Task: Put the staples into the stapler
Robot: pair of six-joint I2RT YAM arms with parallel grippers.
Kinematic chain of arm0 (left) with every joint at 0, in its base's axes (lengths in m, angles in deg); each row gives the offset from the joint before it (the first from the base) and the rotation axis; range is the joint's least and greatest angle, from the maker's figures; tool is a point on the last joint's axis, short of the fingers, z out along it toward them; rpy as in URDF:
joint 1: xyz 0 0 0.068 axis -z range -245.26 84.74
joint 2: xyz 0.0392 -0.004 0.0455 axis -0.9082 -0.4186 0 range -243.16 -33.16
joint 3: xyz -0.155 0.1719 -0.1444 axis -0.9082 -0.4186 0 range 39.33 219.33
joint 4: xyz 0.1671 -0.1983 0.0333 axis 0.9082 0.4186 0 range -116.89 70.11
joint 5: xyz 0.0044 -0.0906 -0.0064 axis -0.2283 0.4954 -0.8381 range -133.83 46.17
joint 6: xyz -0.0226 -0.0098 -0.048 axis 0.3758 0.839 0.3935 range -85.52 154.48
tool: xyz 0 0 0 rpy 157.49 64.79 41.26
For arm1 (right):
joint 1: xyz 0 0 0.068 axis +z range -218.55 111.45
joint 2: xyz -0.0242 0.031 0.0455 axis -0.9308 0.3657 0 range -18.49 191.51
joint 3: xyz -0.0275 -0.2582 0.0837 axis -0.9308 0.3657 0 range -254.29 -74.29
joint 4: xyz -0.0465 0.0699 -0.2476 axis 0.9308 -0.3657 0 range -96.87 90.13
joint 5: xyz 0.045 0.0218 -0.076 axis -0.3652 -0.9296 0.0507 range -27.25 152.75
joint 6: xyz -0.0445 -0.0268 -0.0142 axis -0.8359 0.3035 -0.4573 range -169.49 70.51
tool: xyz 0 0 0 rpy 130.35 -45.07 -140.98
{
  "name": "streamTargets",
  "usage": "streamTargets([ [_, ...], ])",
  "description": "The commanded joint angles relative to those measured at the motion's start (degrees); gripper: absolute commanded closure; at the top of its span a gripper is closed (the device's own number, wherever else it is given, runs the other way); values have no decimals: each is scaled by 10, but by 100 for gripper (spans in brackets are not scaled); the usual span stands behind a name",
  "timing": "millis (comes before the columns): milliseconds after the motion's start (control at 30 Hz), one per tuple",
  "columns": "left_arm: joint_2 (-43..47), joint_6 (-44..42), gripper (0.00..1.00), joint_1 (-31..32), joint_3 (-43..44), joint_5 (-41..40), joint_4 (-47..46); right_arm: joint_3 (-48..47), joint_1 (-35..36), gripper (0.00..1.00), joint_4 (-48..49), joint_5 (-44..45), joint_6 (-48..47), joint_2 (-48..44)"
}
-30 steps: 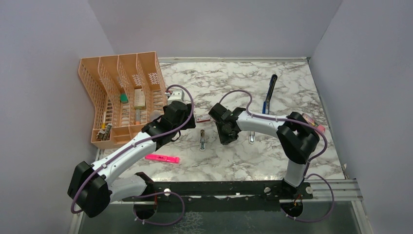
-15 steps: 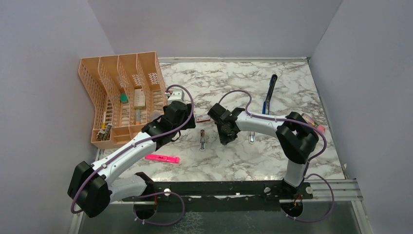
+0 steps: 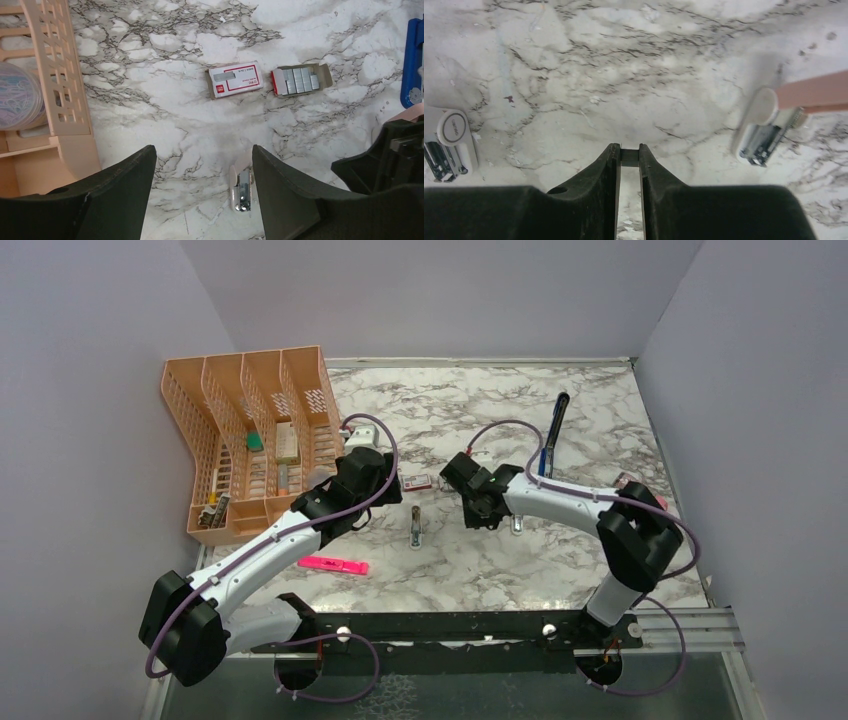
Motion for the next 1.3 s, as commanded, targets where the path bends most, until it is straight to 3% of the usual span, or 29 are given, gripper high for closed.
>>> streamTargets([
  [0,0,2,29,-3,-4,12,-13,40,-21,77,-6,59,35,-62],
  [333,-5,2,29,-3,-3,16,-13,119,-129,76,13,42,1,-168],
  [567,-7,1,29,-3,-2,16,-13,143,-172,76,55,5,-33,-172],
  [1267,-20,-2,29,-3,3,16,-12,165,-189,77,74,-32,-65,-163],
])
